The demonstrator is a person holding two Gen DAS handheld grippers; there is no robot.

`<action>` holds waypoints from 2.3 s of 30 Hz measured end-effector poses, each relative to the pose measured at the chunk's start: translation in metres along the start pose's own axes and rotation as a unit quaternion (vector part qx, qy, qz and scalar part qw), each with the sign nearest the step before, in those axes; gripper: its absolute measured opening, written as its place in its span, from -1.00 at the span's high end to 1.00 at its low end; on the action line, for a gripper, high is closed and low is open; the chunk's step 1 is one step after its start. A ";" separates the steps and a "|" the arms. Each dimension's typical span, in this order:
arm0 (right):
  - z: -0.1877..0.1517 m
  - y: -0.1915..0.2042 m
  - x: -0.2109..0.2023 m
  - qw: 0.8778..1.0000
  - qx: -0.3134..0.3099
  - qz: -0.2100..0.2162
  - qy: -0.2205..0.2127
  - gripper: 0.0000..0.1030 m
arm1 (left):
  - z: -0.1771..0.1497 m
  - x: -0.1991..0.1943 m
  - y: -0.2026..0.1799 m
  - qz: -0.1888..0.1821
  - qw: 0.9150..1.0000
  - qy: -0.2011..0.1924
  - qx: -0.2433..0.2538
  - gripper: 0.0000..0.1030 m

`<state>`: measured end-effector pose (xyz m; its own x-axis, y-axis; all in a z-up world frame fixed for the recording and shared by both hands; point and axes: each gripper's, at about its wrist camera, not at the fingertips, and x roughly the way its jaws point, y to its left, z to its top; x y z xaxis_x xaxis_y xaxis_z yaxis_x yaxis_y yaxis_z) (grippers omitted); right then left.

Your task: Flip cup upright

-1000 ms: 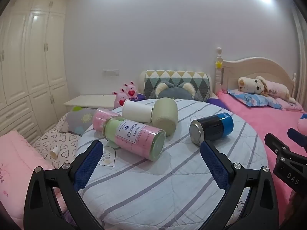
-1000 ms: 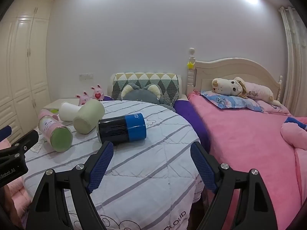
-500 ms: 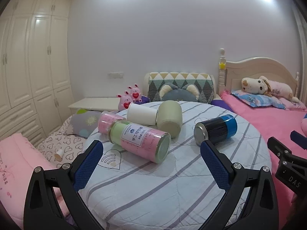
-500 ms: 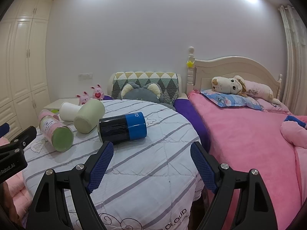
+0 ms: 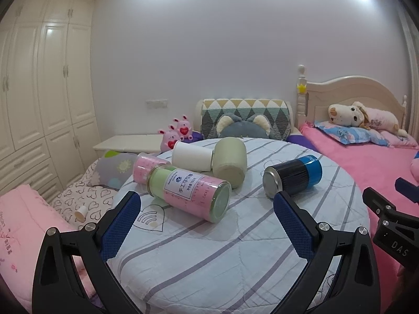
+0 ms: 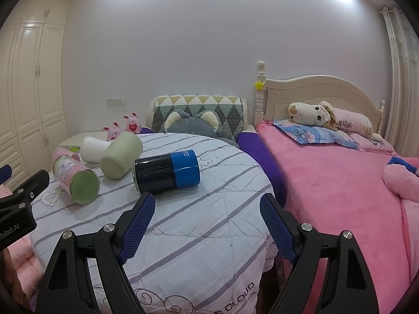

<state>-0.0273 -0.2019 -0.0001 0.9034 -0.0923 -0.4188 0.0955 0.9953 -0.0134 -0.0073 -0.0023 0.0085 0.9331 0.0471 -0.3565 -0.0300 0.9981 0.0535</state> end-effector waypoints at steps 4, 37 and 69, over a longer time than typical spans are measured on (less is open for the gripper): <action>0.000 0.000 0.000 1.000 -0.001 0.001 0.001 -0.62 | 0.000 0.000 -0.001 -0.003 1.000 0.000 0.000 -0.99; -0.003 0.000 0.018 0.999 0.008 -0.009 0.052 -0.62 | 0.000 0.023 -0.012 -0.048 0.998 0.031 0.019 -0.99; 0.004 -0.052 0.099 0.953 0.183 -0.153 0.186 -0.62 | 0.065 0.152 -0.134 -0.267 0.894 0.188 0.307 -0.99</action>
<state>0.0593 -0.2625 -0.0372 0.6054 -0.2932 -0.7400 0.5321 0.8405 0.1022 0.1614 -0.1317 0.0080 0.5665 -0.3040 -0.7660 0.6936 0.6778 0.2440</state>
